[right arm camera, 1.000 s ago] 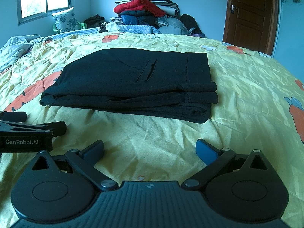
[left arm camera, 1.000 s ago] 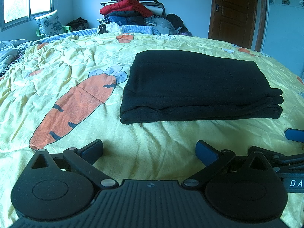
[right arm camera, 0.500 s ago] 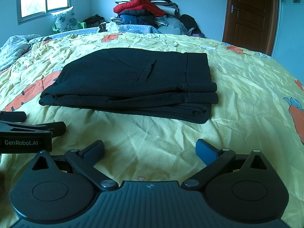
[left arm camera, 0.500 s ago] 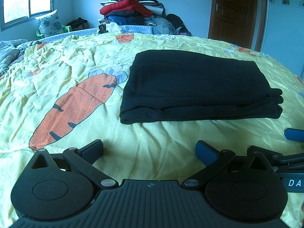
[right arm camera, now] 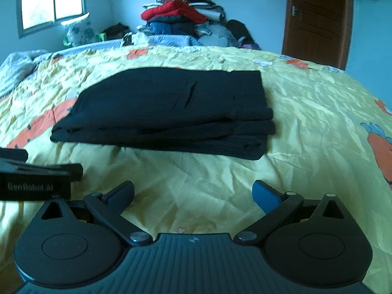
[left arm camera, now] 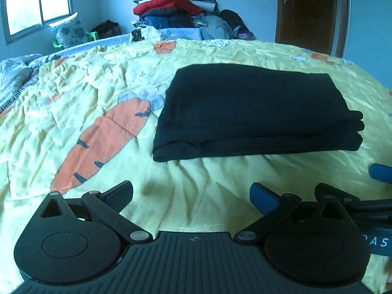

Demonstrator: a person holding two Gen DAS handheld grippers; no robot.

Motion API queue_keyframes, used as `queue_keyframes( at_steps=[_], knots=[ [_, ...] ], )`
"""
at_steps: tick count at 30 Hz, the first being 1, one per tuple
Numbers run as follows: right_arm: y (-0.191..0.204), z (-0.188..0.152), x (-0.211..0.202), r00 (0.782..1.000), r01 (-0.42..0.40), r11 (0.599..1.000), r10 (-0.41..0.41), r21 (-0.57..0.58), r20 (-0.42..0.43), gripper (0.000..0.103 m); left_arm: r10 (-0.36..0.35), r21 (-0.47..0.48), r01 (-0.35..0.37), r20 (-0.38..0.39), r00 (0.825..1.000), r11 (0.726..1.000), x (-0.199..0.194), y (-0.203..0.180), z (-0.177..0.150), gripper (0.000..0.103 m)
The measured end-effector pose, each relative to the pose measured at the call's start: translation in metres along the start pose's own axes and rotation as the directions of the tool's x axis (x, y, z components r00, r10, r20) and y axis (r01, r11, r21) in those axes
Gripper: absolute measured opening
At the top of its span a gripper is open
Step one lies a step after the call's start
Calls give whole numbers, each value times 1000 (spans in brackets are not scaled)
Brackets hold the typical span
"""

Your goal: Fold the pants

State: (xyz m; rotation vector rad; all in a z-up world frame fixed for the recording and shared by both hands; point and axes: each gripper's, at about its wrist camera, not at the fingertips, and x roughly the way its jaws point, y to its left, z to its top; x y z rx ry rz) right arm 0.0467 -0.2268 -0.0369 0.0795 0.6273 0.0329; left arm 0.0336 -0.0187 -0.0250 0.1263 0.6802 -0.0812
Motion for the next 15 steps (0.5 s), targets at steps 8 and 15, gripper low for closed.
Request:
queue_keyframes(
  at_steps=[8,15],
  knots=[
    [-4,6,-9,999,36,999,-35,-9,42,103,-38,-53,38,8,999,998,-9,6,5,103],
    [-8,7,-8,999,24,1000,-25,8,36,103,-3,-6,3,12,1000,1000,-6,2,5,103]
  ],
)
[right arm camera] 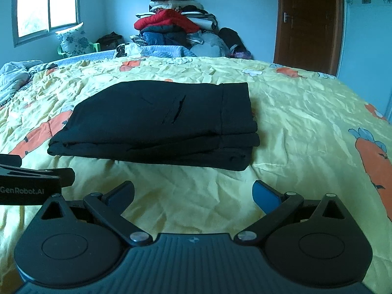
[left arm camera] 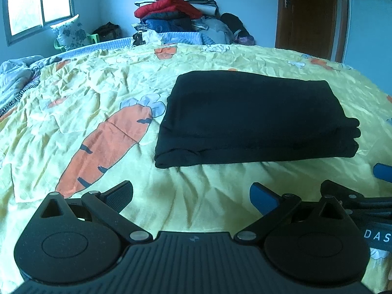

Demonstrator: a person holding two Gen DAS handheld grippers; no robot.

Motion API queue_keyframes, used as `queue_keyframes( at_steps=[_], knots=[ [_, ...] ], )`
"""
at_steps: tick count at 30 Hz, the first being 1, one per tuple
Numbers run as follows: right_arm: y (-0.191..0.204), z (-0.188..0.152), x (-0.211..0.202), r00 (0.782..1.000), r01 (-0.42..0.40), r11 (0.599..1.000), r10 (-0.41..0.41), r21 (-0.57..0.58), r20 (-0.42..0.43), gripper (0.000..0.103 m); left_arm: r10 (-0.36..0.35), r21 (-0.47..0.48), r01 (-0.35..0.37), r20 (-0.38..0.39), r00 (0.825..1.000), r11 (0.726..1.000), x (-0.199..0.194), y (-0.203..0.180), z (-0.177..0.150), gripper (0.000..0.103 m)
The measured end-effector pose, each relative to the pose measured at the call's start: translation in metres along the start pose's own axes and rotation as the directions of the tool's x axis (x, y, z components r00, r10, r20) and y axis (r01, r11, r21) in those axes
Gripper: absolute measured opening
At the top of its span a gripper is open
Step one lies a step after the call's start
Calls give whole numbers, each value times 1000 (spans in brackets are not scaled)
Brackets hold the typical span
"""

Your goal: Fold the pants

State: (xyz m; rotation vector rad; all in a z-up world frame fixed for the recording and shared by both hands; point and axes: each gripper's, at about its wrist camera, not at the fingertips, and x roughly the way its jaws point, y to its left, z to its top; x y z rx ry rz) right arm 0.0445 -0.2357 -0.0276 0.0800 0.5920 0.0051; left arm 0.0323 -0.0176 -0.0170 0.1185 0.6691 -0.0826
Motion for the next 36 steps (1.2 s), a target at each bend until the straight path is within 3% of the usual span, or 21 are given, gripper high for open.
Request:
queue_keyframes(
  at_steps=[36],
  knots=[
    [7,-8,-8,998,-61,997,61,-51,7,103,46,-53,-48,-27,999,997,9,22,-9,103]
  ],
)
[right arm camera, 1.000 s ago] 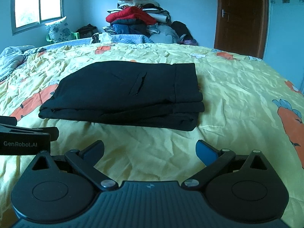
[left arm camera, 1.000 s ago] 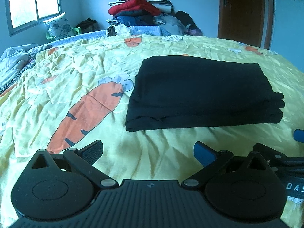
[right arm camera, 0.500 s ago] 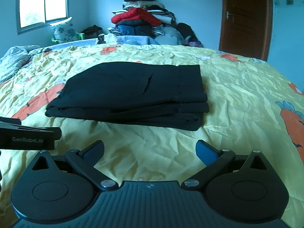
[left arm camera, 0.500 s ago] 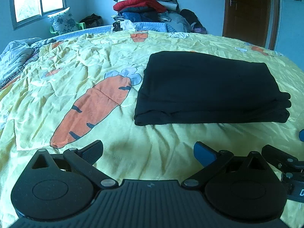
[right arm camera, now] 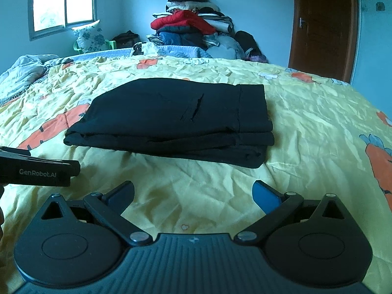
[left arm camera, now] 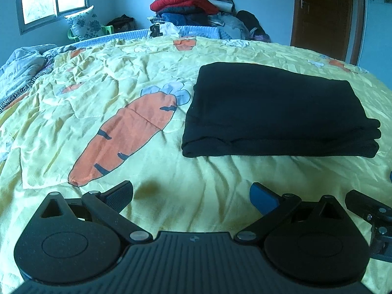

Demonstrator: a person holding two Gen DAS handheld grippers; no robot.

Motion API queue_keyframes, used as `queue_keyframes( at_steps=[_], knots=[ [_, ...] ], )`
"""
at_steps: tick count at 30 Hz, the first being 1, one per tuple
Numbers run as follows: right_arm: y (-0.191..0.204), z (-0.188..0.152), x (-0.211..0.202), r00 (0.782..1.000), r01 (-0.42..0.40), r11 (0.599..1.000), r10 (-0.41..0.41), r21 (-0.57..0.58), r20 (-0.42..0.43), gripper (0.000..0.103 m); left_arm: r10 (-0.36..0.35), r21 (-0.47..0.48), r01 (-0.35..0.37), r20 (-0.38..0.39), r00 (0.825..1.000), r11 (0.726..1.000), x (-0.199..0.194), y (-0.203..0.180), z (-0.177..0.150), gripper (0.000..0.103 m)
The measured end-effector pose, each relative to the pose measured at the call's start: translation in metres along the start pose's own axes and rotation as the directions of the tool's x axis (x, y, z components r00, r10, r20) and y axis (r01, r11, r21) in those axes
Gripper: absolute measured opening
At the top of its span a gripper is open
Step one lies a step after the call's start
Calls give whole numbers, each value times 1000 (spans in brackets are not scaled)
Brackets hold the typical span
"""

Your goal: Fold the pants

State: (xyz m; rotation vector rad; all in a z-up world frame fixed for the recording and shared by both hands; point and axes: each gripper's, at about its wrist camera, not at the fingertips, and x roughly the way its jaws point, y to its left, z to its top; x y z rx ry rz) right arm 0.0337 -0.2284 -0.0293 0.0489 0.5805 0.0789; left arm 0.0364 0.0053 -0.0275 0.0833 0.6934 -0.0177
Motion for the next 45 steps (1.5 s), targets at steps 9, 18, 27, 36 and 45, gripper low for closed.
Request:
queue_keyframes(
  at_steps=[9,18,27,36,45],
  knots=[
    [1,-1,1,1000,-7,1000,7,-3,-3,103,3,6,-3,12,1000,1000,1,-2,-3,103],
    [0,-3,2,1000,-8,1000,8,-3,-5,103,3,14,-3,12,1000,1000,2,-3,-3,103],
    [0,-3,2,1000,-15,1000,15,0,-8,103,1,8,-1,9,1000,1000,3,-2,-4,103],
    [2,-4,2,1000,-20,1000,20,-5,-11,103,-4,-33,4,-12,1000,999,3,4,-2,103],
    [3,-5,2,1000,-26,1000,26,-12,-14,103,-12,-60,12,-1,1000,998,1,13,-3,103]
  ],
)
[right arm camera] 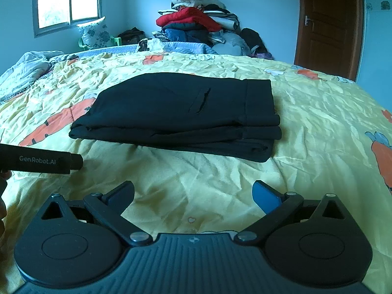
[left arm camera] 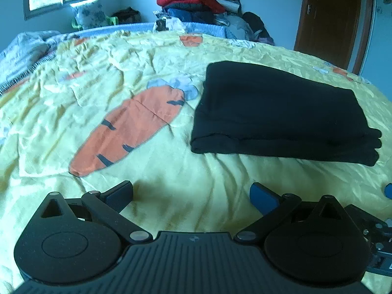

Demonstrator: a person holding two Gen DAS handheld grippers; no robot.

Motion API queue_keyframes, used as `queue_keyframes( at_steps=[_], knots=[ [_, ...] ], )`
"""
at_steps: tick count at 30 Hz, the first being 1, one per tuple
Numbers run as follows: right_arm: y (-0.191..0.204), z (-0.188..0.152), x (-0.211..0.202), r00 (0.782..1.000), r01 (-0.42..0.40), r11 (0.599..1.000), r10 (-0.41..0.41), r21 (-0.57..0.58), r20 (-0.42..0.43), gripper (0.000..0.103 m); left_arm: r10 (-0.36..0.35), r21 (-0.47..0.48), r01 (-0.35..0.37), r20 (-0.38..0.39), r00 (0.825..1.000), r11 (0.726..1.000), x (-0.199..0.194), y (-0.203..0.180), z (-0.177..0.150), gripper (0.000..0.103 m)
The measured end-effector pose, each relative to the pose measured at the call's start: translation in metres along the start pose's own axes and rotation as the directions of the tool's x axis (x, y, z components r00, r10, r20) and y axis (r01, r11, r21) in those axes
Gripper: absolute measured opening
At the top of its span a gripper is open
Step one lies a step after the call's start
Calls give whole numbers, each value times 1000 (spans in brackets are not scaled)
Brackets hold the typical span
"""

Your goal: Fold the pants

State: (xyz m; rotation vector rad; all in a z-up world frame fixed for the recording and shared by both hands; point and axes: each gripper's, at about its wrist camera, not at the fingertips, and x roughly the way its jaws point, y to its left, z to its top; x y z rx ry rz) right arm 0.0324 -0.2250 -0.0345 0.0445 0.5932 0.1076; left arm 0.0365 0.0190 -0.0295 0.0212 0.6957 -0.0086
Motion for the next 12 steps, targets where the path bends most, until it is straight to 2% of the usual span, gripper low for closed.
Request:
queue_keyframes(
  at_steps=[6,12],
  knots=[
    [3,0,0,1000,-19,1000,18,-20,-4,103,57,67,-61,56,997,996,-3,-6,-1,103],
    [2,1,2,999,-51,998,50,-26,-20,103,52,83,-57,61,997,995,-2,-6,-2,103]
  ],
)
